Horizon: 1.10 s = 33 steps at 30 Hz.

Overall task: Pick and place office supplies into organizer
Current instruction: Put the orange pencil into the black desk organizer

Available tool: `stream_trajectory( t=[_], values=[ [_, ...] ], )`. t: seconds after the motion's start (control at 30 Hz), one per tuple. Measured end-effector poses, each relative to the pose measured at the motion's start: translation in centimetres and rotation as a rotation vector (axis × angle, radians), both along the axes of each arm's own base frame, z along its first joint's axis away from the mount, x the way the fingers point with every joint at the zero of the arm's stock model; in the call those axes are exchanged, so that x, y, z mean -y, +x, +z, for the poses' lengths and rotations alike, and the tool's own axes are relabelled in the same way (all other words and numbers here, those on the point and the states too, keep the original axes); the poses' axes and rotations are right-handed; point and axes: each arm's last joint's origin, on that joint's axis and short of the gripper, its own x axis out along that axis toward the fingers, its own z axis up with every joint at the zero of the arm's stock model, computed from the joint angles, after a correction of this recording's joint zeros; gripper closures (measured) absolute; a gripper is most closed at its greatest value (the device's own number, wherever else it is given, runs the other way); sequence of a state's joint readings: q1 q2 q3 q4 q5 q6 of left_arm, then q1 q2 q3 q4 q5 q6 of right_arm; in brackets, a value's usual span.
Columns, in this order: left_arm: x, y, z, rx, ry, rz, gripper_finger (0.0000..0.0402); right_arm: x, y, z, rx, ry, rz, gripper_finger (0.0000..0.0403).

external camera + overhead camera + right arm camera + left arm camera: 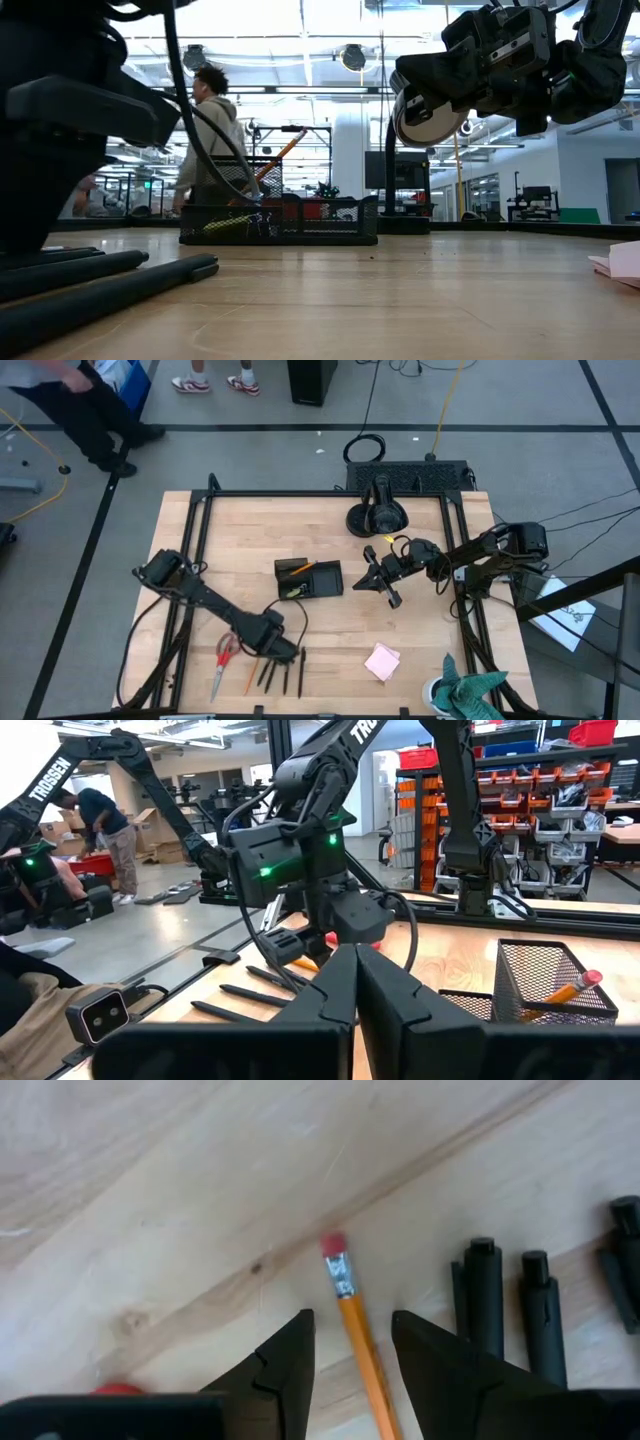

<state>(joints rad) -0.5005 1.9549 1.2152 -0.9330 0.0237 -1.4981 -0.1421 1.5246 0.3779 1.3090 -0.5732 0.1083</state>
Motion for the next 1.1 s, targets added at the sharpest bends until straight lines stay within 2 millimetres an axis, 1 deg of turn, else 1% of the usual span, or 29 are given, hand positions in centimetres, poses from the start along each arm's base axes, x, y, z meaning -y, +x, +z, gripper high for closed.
stream_trajectory(
  t=[0.17, 0.27, 0.57, 0.67, 0.73, 0.87, 0.93, 1.0, 1.1],
  values=[
    [-0.18, 0.21, 0.00, 0.003, -0.018, -0.036, 0.0254, 0.00, 0.00, 0.00, 0.000, 0.000, 0.000, 0.0399],
    [-0.16, 0.26, 0.00, 0.008, -0.023, -0.036, 0.0267, 0.00, 0.00, 0.00, 0.000, 0.000, 0.000, 0.0399],
    [0.09, 0.68, -0.03, 0.059, -0.036, -0.072, 0.0369, 0.00, 0.00, 0.00, 0.000, 0.000, 0.000, 0.0399],
    [0.09, 0.82, 0.01, 0.082, -0.015, -0.078, 0.0391, 0.00, 0.00, 0.00, 0.000, 0.000, 0.000, 0.0399],
    [0.03, 0.95, 0.01, 0.104, 0.011, -0.090, 0.0392, 0.00, 0.00, 0.00, 0.000, 0.000, 0.000, 0.0399],
    [0.08, 0.92, 0.00, 0.123, 0.060, -0.161, 0.0366, 0.00, 0.00, 0.00, 0.000, 0.000, 0.000, 0.0399],
    [0.02, 0.90, 0.01, 0.127, 0.083, -0.175, 0.0360, 0.00, 0.00, 0.00, 0.000, 0.000, 0.000, 0.0399],
    [-0.07, 0.91, 0.03, 0.136, 0.110, -0.188, 0.0360, 0.00, 0.00, 0.00, 0.000, 0.000, 0.000, 0.0399],
    [-0.23, 0.91, 0.32, 0.156, 0.153, -0.211, 0.0373, 0.01, 0.00, 0.01, 0.001, 0.000, -0.001, 0.0399]
  ],
)
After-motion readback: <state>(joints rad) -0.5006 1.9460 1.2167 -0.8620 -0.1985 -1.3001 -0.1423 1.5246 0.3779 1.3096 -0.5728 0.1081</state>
